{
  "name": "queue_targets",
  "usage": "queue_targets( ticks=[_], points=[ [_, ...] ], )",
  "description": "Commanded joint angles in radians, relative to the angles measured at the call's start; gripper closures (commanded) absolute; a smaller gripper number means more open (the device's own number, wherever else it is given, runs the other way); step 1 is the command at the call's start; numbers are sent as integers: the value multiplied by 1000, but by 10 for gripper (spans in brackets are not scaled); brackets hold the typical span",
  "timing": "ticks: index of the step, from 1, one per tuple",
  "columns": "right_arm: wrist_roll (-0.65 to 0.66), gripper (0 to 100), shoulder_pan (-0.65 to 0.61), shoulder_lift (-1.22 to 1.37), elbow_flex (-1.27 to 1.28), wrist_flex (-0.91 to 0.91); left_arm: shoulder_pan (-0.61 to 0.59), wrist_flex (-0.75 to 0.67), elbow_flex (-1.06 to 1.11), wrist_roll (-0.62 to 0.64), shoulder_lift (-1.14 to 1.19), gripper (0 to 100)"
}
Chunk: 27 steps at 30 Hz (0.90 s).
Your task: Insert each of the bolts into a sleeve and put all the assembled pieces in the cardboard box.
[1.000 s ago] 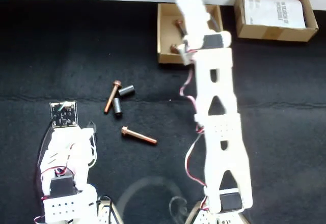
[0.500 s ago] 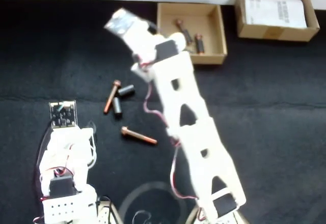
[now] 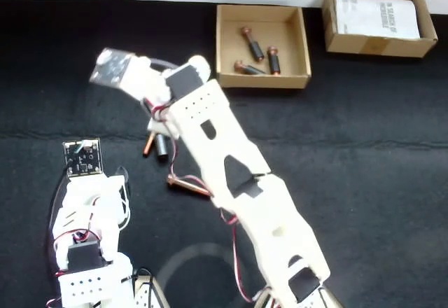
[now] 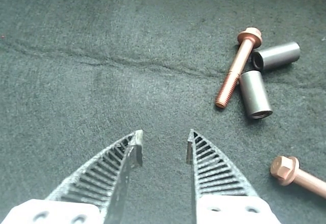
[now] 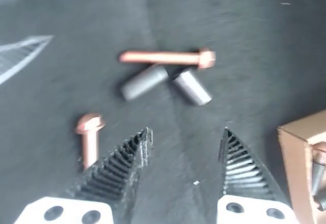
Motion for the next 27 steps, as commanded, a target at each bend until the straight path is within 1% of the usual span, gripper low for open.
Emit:
queue_targets(
  ticks=[1,5,12,21,23,27],
  points=[
    [74,802,-30,-196,189,4,-12,-20,19,-5,7,842],
    [146,802,-5,-213,289,-42,-13,-17,19,-5,5,842],
    [279,802,24,-211,407,-265,-13,-17,19,-5,1,842],
    [341,802,47,-188,593,-509,-22,-17,19,-5,1,842],
    [342,802,64,-133,585,-541,-44,-20,19,-5,-1,842],
    [362,802,91,-5,463,-541,-48,-21,19,-5,-1,842]
  ],
)
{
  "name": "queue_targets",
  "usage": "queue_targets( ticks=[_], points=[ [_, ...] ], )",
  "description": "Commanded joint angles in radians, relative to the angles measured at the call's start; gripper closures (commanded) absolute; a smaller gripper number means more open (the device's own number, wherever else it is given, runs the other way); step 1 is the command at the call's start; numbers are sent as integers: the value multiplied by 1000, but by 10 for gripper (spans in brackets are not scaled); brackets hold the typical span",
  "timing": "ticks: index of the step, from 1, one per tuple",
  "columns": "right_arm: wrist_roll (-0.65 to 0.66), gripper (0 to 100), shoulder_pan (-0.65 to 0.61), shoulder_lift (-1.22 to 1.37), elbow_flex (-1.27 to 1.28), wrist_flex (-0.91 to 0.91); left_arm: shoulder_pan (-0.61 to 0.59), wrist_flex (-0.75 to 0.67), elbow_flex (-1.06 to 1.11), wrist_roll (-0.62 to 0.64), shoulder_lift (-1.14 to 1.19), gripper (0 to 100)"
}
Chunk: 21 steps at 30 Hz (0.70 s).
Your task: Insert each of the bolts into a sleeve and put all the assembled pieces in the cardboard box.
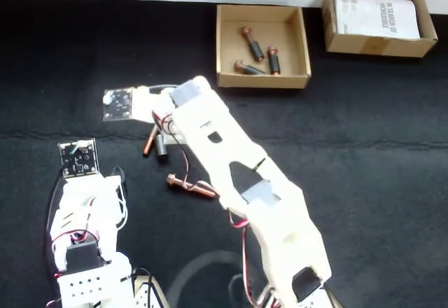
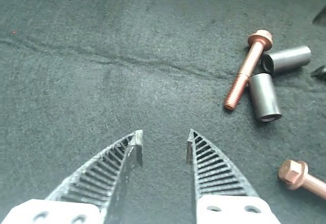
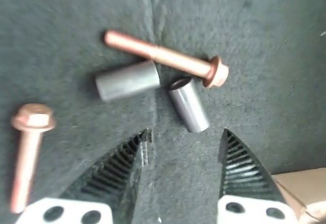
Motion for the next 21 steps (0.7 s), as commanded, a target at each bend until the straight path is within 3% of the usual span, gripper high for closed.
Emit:
queue_targets(
  ticks=[1,13,15,18,21],
  points=[
    [38,802,36,68,-127,-22,-19,-18,19,-5,-1,842],
    [38,805,18,407,-513,-2,-21,-18,19,-5,-1,842],
    [37,841,7,452,-579,31,-21,-18,19,-5,-1,842],
    [37,985,5,513,-670,76,-21,-18,19,-5,-2,842],
    [9,986,15,547,-746,125,-21,-18,19,-5,-2,842]
  ],
)
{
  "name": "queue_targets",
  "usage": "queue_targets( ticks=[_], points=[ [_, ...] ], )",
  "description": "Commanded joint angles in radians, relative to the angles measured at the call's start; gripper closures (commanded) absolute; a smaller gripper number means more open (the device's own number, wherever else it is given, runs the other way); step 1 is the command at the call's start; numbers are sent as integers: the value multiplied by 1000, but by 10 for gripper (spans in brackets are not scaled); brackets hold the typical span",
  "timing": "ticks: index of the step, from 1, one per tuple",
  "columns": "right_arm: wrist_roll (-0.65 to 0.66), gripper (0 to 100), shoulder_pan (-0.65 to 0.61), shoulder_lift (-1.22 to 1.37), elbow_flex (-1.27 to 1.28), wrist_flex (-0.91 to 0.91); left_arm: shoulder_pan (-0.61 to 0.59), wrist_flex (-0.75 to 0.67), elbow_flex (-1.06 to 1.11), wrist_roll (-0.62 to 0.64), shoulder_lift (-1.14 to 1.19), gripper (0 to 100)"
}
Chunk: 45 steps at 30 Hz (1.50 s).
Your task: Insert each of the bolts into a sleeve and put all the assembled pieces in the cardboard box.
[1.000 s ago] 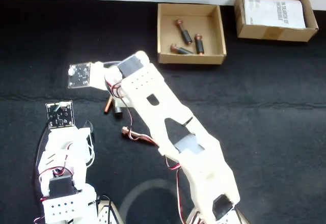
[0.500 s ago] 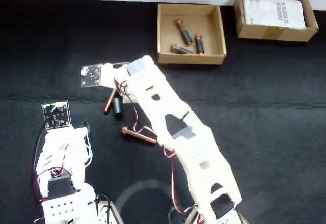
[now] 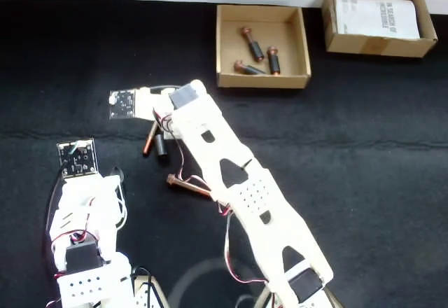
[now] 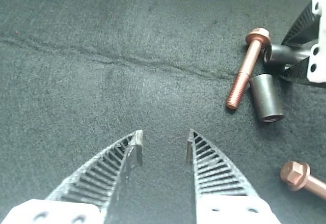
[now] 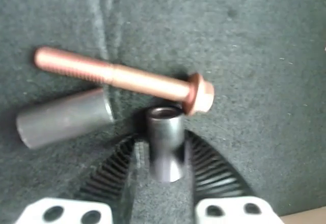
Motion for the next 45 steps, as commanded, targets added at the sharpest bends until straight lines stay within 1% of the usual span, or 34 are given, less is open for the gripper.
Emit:
queue_targets(
  ticks=[1,4,10,18,24,29,32,35,40,45],
  points=[
    [-34,994,4,27,-113,53,-13,-18,19,-5,-2,842],
    [-51,991,19,27,-214,111,-13,-18,19,-5,-2,842],
    [-175,991,62,24,-545,194,-13,-18,19,-5,5,842],
    [-348,991,134,-291,-527,294,-12,-18,19,-5,8,842],
    [-460,991,156,-519,-527,429,-10,-20,19,-5,8,842],
    [-588,991,219,-690,-516,437,-10,-20,19,-5,8,842],
    [-638,991,257,-831,-397,437,-10,-20,19,-5,8,842],
    [-684,991,274,-1047,-145,437,-10,-20,19,-5,8,842],
    [-689,991,280,-1414,312,433,-10,-14,19,-5,10,842],
    [-690,991,369,-1676,653,430,-7,-12,19,-5,10,842]
  ],
)
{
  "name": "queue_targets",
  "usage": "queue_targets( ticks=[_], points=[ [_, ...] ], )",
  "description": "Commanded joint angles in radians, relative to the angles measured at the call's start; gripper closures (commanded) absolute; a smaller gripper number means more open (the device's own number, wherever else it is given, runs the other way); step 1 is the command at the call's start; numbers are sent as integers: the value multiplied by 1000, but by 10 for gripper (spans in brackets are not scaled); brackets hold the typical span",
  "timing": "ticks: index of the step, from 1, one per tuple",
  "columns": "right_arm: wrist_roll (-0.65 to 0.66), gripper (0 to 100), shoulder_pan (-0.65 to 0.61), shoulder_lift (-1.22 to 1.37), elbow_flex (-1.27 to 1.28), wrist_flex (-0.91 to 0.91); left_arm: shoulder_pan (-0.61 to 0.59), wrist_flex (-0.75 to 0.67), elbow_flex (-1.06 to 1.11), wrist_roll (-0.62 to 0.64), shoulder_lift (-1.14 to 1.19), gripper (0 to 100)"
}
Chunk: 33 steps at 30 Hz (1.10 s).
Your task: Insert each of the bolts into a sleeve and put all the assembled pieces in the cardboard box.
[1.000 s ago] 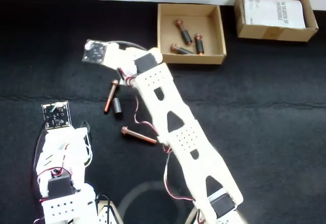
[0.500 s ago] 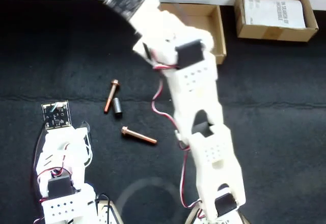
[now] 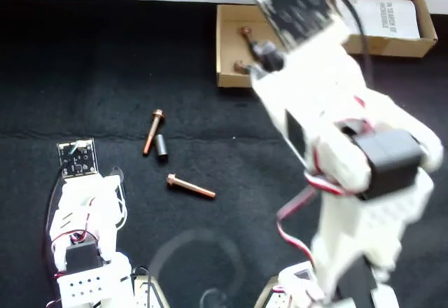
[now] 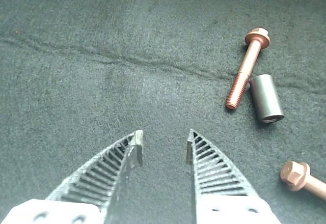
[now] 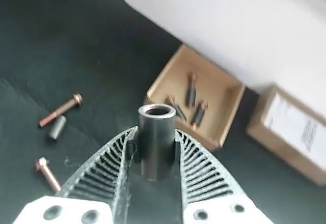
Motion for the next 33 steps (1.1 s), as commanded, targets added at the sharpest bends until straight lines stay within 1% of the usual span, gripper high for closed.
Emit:
queue_targets(
  ticks=[1,4,7,12,16,19,22,26,30,33],
  points=[
    [-9,991,70,-206,239,4,-7,-12,19,-3,10,842],
    [-25,991,137,-325,398,5,-5,-8,19,-2,10,842],
    [-95,991,213,-433,553,4,-5,32,10,-2,10,845],
    [-138,991,305,-599,808,-4,-12,198,-87,-2,10,844],
    [-137,991,400,-728,990,-96,-8,265,-220,-3,12,843],
    [-137,991,481,-825,1142,-206,-7,313,-349,-12,61,843],
    [-137,991,582,-909,1300,-337,-7,376,-521,-41,231,843],
    [-132,991,714,-1000,1475,-490,-7,480,-791,-41,561,843],
    [-132,991,819,-1072,1584,-584,-7,577,-1055,-41,875,843],
    [-132,991,888,-1119,1653,-645,-5,649,-1225,-41,1066,842]
  ],
)
